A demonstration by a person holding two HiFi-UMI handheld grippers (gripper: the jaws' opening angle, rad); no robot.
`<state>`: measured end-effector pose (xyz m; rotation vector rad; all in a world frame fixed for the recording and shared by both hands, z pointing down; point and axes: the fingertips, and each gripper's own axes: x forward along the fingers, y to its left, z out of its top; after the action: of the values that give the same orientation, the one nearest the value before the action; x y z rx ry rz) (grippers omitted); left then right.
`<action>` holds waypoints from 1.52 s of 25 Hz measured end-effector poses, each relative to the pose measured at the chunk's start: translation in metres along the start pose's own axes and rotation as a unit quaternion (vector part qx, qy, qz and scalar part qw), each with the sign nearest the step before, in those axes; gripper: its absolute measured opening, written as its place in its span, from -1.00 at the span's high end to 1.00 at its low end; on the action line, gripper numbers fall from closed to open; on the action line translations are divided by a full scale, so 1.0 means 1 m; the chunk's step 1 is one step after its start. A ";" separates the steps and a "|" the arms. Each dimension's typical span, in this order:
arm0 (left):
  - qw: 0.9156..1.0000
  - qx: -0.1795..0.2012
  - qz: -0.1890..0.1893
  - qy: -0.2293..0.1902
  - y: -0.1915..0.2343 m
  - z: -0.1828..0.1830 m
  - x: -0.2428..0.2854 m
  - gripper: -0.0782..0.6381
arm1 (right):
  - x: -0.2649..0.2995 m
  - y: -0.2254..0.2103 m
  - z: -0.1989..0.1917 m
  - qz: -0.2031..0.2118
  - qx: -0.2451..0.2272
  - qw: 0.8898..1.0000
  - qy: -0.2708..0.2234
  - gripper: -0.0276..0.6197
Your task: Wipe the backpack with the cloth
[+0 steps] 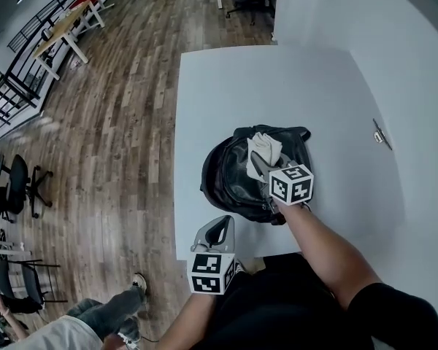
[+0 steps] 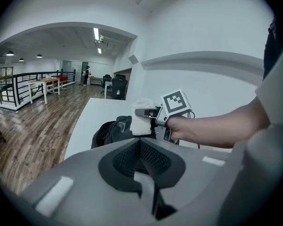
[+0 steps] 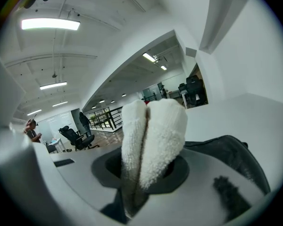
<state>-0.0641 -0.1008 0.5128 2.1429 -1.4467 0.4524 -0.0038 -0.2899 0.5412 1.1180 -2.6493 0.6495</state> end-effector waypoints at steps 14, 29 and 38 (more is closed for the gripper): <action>1.000 0.016 -0.025 0.005 -0.024 0.005 0.012 0.76 | -0.037 -0.042 0.015 -0.043 0.009 0.999 -0.024 0.65; 0.998 0.035 -0.051 0.007 -0.052 0.011 0.022 0.76 | -0.091 -0.093 0.028 -0.098 0.020 0.993 -0.055 0.65; 0.996 0.048 -0.069 0.011 -0.065 0.012 0.027 0.76 | -0.122 -0.121 0.033 -0.133 0.027 0.988 -0.070 0.65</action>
<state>0.0065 -0.1082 0.5025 2.2894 -1.2785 0.5010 0.1681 -0.3027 0.5091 1.5504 -2.5390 0.6137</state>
